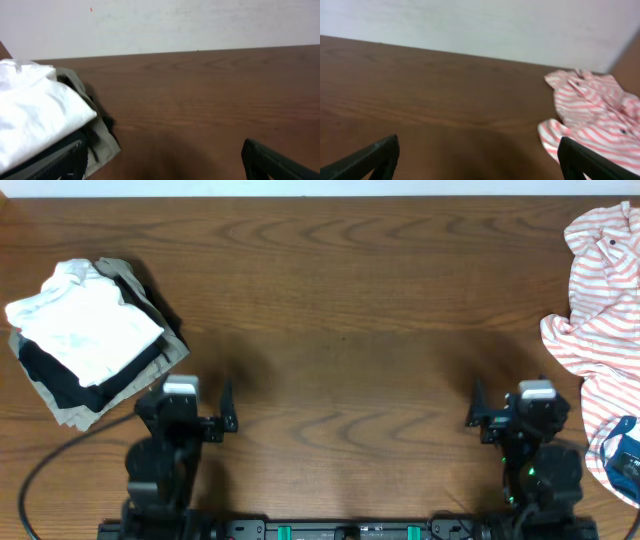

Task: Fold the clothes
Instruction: 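Reach the right gripper to the striped shirt and grasp its collar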

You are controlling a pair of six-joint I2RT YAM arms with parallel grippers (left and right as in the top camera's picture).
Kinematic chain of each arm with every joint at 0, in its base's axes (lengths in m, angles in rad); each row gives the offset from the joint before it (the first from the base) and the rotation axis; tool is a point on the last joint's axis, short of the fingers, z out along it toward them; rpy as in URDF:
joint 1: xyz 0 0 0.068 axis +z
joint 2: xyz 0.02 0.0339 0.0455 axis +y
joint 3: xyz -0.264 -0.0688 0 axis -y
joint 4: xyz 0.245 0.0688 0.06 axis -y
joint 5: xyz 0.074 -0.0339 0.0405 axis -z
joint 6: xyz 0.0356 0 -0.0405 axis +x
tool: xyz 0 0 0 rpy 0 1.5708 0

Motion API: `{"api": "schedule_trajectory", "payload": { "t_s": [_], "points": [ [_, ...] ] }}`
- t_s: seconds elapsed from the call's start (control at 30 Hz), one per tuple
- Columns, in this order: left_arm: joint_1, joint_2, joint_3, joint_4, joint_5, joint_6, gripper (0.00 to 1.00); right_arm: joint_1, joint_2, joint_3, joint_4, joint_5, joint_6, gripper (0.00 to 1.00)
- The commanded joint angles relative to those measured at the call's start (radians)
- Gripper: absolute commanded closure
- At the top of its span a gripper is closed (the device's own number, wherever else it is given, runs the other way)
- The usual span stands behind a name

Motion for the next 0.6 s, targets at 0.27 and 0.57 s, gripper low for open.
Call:
{"api": "schedule_trajectory", "payload": {
  "t_s": [0.27, 0.57],
  "points": [
    [0.0, 0.462, 0.446, -0.367, 0.038, -0.108, 0.02, -0.058, 0.535, 0.459, -0.337, -0.01, 0.112, 0.01],
    [0.0, 0.513, 0.476, -0.394, 0.082, -0.108, 0.02, -0.134, 0.705, 0.575, -0.401, 0.04, 0.202, 0.01]
  ]
}}
